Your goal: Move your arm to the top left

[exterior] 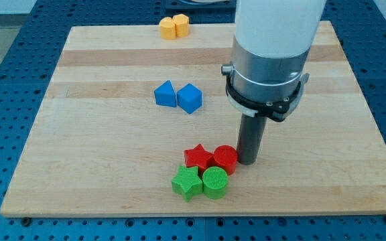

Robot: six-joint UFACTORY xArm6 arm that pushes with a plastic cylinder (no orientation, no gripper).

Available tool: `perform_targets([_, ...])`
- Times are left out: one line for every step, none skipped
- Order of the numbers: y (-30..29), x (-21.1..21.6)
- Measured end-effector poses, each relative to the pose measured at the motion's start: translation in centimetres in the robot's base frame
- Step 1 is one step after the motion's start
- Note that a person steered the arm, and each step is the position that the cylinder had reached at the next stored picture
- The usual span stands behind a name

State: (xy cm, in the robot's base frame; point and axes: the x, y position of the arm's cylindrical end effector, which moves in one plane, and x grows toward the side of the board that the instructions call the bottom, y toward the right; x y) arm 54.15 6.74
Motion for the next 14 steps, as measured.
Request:
perform_targets([-0.2, 0.0])
perform_targets([-0.3, 0.0])
perform_targets([-0.3, 0.0])
perform_targets([0.8, -0.9])
perform_targets([6.3, -5.7])
perform_targets([7.4, -9.8])
perform_targets([5.8, -10.1])
perform_targets([5.4, -13.6])
perform_targets([5.5, -22.4])
perform_targets([3.8, -30.6])
perform_targets([-0.9, -34.7])
perform_targets([-4.0, -30.7])
perform_targets([-10.9, -26.8])
perform_targets([-21.5, -26.3])
